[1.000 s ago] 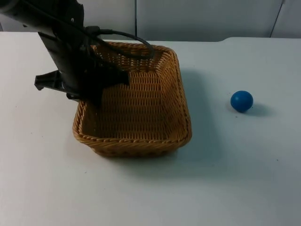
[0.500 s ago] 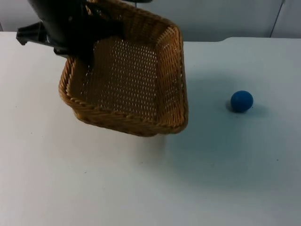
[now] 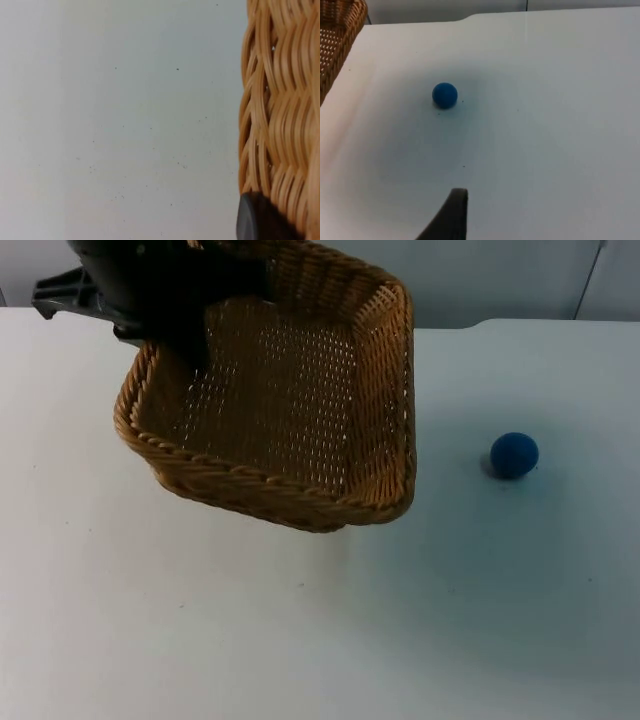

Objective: Pick up the basket with the left hand and place the ball into the basket with the right hand.

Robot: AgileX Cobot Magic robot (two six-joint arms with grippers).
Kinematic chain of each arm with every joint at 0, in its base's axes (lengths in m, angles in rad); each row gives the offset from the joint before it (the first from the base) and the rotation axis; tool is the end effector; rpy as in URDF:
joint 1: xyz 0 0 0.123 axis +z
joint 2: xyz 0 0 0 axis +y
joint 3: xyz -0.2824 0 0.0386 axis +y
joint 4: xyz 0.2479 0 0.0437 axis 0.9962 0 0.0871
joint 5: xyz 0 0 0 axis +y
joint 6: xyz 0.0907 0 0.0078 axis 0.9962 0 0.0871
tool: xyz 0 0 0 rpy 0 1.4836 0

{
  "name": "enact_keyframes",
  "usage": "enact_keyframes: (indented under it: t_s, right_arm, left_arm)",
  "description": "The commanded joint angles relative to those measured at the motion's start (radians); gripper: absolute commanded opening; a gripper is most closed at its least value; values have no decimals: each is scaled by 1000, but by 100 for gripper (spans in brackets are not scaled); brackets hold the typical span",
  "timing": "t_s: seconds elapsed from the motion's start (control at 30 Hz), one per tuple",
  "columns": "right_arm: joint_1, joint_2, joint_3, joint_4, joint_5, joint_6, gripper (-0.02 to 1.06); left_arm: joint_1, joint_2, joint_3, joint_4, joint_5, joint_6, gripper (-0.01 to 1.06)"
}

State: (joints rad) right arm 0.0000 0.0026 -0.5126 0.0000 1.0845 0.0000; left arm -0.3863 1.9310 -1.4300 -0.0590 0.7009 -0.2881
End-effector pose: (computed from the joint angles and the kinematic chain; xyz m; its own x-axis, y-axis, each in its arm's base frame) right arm -0.0069 0.0000 0.2788 -0.4682 0.0000 -0.8836 0.0000 1.0000 0.0000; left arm 0.3823 -0.1592 0.2112 -0.9138 0.0188 -0.4058 0.0986 0.9793 -0.1766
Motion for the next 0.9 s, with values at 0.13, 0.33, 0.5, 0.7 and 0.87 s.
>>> enact_keyframes:
  t_s: [0.13, 0.33, 0.5, 0.7, 0.87]
  right_arm:
    - [0, 6, -24, 0, -37, 26, 105]
    - [0, 251, -135, -30, -99, 28, 105]
    - [0, 530, -268, -21, -260, 27, 104]
    - [0, 817, -417, -19, -365, 22, 104]
    - [36, 1038, -520, -15, -423, -20, 104]
  left_arm:
    - [-5, -26, 1, -32, -18, 15, 0]
    - [-5, -26, 1, -36, -26, 20, 0]
    - [-5, -26, 1, -38, -29, 19, 0]
    - [-5, -26, 1, -40, -31, 19, 0]
    - [-2, -26, 1, -80, -81, 19, 0]
